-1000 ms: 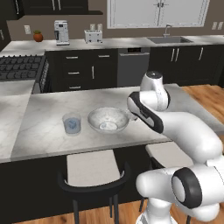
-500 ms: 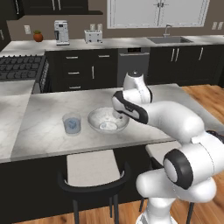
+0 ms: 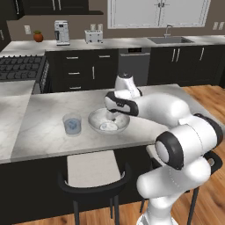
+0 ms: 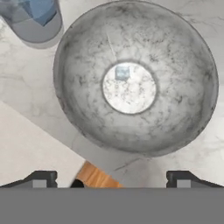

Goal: There are four ice cubes in the ice bowl. Place two ice cubes in each glass of water.

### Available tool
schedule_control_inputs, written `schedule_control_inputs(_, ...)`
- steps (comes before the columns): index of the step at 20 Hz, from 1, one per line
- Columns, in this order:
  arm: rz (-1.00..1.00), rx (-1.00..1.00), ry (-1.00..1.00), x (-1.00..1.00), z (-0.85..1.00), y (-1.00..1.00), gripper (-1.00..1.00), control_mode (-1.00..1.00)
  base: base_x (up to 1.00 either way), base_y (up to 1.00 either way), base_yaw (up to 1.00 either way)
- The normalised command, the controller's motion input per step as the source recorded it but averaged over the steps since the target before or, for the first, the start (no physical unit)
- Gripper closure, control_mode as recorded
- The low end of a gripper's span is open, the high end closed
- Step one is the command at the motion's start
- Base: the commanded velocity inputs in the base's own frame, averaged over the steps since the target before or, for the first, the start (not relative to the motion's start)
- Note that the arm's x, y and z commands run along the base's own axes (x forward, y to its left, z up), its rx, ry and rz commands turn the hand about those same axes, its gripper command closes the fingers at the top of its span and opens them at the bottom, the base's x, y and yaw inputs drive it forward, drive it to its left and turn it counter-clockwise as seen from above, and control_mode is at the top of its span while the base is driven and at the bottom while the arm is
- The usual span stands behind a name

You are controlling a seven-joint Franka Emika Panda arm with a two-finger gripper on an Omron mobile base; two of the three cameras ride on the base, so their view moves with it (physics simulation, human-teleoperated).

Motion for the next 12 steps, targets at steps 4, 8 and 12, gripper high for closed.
schedule_control_inputs(4, 0.03, 0.00, 0.00, 0.41, -0.25, 0.34, -1.00, -1.00, 0.00, 0.00, 0.00)
schedule_control_inputs(8, 0.02, 0.00, 0.00, 0.30, -0.33, 0.24, -1.00, -1.00, 0.00, 0.00, 0.00)
schedule_control_inputs(12, 0.00, 0.00, 0.01, 0.24, -0.38, 0.05, -1.00, -1.00, 0.00, 0.00, 0.00)
